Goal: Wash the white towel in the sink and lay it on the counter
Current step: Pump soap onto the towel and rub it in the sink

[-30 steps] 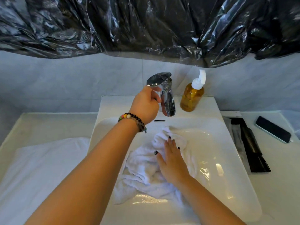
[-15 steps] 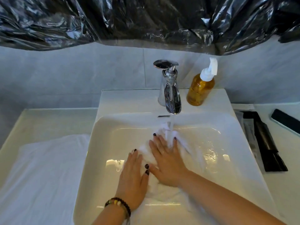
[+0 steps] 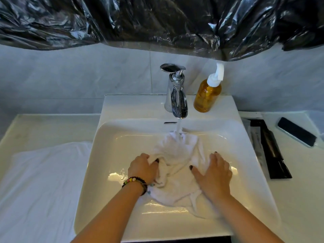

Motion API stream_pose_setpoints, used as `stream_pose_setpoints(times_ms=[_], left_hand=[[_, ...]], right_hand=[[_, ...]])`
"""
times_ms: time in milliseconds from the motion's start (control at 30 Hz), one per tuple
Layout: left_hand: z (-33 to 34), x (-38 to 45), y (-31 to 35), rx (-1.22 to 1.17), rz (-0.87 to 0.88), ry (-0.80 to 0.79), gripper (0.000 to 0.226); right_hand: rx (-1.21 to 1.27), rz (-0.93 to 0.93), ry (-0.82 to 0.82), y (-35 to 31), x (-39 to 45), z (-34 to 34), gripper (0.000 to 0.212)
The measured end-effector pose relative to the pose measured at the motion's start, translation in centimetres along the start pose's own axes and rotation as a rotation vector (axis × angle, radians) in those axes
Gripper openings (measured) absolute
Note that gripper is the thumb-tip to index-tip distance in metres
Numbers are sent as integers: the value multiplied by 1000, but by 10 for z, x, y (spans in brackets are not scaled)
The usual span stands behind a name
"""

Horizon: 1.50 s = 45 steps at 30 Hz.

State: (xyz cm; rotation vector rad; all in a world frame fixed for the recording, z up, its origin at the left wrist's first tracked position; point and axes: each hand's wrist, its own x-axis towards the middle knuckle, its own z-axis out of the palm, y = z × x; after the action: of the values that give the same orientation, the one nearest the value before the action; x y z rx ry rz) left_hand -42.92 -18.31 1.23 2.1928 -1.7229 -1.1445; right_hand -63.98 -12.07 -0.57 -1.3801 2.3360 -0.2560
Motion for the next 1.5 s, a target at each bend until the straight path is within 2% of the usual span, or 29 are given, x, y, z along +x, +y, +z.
stream_pose_setpoints(times_ms=[67,167,233,300,333,367,400,433,467,533,567,633,700,767,833,900,967,1000,1033,1067,1100,1167,1200,1267,1400,1500], left_hand=[[-4,0,26,-268,57,-173,25],[-12,-4,70,-622,145,-363,23],[-17,-1,89,-742,108,-281,6],[-18,14,82,-855,22,-67,16],[-20,19,75,-920,-55,18,12],[-17,25,64,-986,-123,73,25],[-15,23,56,-999,-189,81,52],[-10,17,48,-968,-197,100,73],[-4,8,40,-884,-178,116,85],[13,-9,22,-529,-72,148,95],[21,-18,16,-308,-19,170,99],[34,-25,6,65,-2,189,102],[30,-21,8,181,-33,123,77],[12,-11,17,167,-9,-18,45],[-13,-1,25,-49,6,-95,32],[-34,4,29,-210,3,10,45],[-40,4,27,-119,15,181,52],[-36,5,21,-87,40,236,50],[-32,4,14,-103,55,257,47],[-26,2,7,-138,64,253,45],[-18,0,-2,-156,53,241,49],[-3,-10,-10,-70,39,195,57],[3,-13,-9,6,45,179,49],[8,-16,0,34,33,168,33],[-2,-14,18,-284,25,106,42],[-12,-20,34,-426,126,147,44]], right_hand=[[238,-5,-48,-6,-1,-5,59],[618,195,-236,-23,9,-19,18],[832,285,-332,-23,17,-42,8],[944,265,-283,-17,28,-69,13],[972,249,-221,-13,34,-78,18],[981,233,-165,-7,40,-83,26],[971,249,-141,-1,45,-84,35],[985,278,-151,3,45,-83,45],[974,319,-183,7,44,-77,58],[841,368,-239,12,36,-61,81],[757,364,-235,13,28,-54,80],[601,366,-193,12,15,-42,63],[558,349,-293,7,15,-42,34],[664,280,-453,3,23,-55,21],[717,189,-448,0,39,-74,18],[543,109,-219,-1,56,-87,26],[307,53,152,1,61,-88,44],[280,13,267,1,59,-84,42],[292,-13,282,1,52,-79,32],[312,-11,202,-1,43,-71,24],[311,25,65,-1,36,-58,27],[294,131,-122,-3,21,-36,49],[326,173,-129,-6,19,-30,52],[469,249,-157,-16,23,-24,38],[671,193,-308,-34,28,-25,39],[1036,265,-381,-37,26,-35,22]])
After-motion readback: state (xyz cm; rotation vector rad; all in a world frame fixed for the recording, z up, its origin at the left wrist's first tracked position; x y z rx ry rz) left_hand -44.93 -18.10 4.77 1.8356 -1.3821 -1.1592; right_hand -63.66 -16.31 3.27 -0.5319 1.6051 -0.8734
